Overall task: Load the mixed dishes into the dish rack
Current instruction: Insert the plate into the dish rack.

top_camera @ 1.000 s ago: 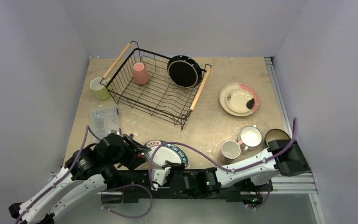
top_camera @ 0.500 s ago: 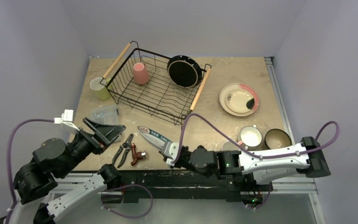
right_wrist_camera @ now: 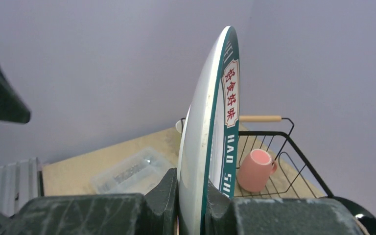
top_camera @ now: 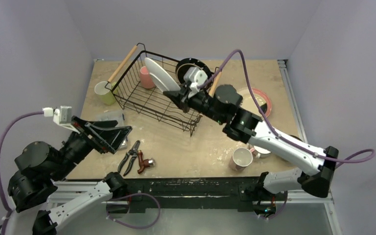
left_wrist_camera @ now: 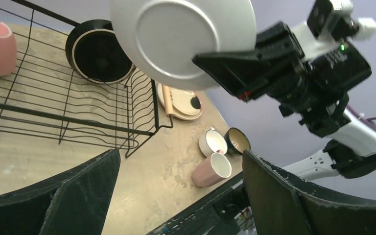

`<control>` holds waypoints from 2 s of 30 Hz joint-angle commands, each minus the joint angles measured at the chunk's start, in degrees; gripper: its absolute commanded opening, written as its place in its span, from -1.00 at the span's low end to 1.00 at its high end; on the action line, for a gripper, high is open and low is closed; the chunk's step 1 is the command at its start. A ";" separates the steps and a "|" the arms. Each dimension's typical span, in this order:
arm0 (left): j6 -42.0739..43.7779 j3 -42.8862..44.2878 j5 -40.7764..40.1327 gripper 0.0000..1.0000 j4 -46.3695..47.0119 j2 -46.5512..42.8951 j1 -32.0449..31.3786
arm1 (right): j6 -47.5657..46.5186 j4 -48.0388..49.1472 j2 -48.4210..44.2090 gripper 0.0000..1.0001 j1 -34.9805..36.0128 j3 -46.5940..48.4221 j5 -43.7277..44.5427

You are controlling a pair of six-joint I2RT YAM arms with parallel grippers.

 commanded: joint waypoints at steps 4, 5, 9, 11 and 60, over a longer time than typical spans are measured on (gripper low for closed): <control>9.18 3.69 2.56 0.89 4.00 11.55 0.13 | 0.36 -1.61 10.62 -1.00 -14.15 12.91 -17.29; 9.07 4.80 2.42 0.89 2.74 13.08 0.13 | 0.38 -1.68 11.96 -1.00 -15.82 13.67 -18.74; 8.24 9.92 0.81 0.95 -3.99 19.24 0.11 | 1.36 -7.62 18.77 -1.00 -22.67 19.30 -30.21; 8.16 13.06 0.04 0.95 -8.22 21.87 0.13 | 3.43 -13.35 23.16 -1.00 -26.24 24.47 -35.45; 25.98 33.91 -8.98 0.92 -25.54 39.51 0.22 | -17.56 -41.48 53.14 -1.00 -36.33 48.55 -41.22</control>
